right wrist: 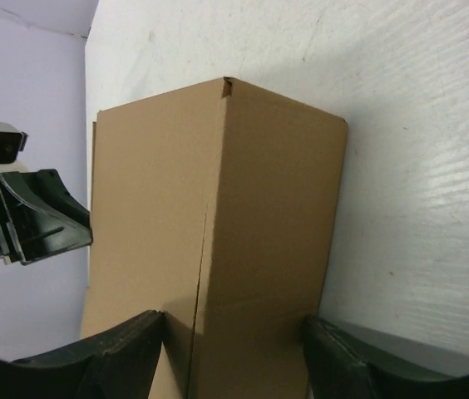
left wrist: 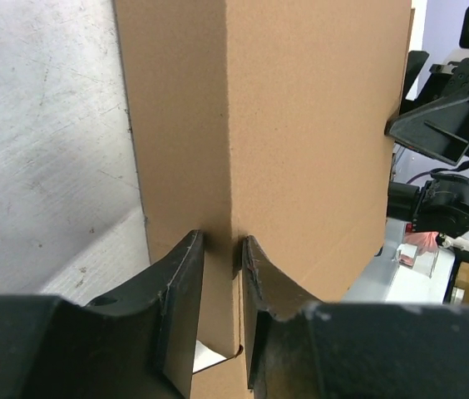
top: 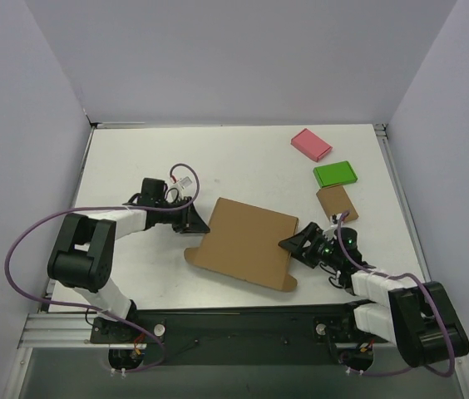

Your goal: Fold the paper box

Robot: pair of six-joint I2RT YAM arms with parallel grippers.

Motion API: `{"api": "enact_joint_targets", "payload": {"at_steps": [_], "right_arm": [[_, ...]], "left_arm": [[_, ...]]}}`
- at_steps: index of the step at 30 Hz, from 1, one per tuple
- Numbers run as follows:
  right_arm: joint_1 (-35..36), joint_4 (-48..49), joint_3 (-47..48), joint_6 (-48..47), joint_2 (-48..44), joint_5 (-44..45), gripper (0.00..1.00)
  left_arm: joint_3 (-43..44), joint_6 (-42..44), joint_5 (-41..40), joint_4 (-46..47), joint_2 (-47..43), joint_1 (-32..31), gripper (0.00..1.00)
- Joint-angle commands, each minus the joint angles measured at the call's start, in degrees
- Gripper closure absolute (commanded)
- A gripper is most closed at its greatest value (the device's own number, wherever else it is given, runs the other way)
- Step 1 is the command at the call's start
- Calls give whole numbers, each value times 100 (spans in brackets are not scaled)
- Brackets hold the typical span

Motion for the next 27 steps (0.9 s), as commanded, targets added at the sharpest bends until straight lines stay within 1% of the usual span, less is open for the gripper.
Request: {"api": "enact_joint_targets", "payload": {"at_steps": [1,2,3,5,7,8,10,11,13,14,16,17,19,20,21,24,27], "right_arm": [[108,-1553,402,-779,-716,-438,39],[108,-1712,412,-851,-760,-394,41],[82,-1897,412,-895,-822,-376,44],[64,-1925,386,-904,-805,-436,47],[64,-1776,342,-878,-700,-481,56],[64,-1628,315,-817,-647,-507,67],[56,-1530,289,-799,-532,-578,72],[47,-1416,280,-799,-489,-604,81],[47,-1363,254,-790,-435,-674,88],[38,-1345,245,-790,-418,-692,98],[20,-1336,219,-808,-409,-710,100],[3,-1345,210,-817,-409,-718,100],[-23,-1354,192,-825,-356,-692,100],[-76,-1389,183,-843,-348,-649,100],[-120,-1389,140,-860,-330,-622,100],[-225,-1520,166,-992,-321,-674,100],[-234,-1705,262,-1098,-365,-674,100]], "left_arm": [[-83,258,-176,-286,59,-129,68],[-83,276,-176,-277,-99,-129,65],[-83,293,-185,-277,-196,-129,55],[-100,311,-185,-242,-485,-59,46],[-127,302,-193,-224,-662,20,35],[-136,276,-159,-172,-819,125,32],[-179,162,-88,-75,-952,257,29],[-223,118,-53,47,-1075,319,28],[-259,39,35,145,-1207,503,26],[-259,30,35,145,-1321,565,26],[-267,-14,114,145,-1436,732,25],[-285,-49,140,389,-1532,784,24],[-338,-163,228,496,-1594,960,22],[-355,-198,237,557,-1681,1013,21],[-373,-216,220,584,-1726,1057,17],[-443,-251,263,655,-1849,1075,13],[-443,-234,158,488,-1876,1075,11]]}}
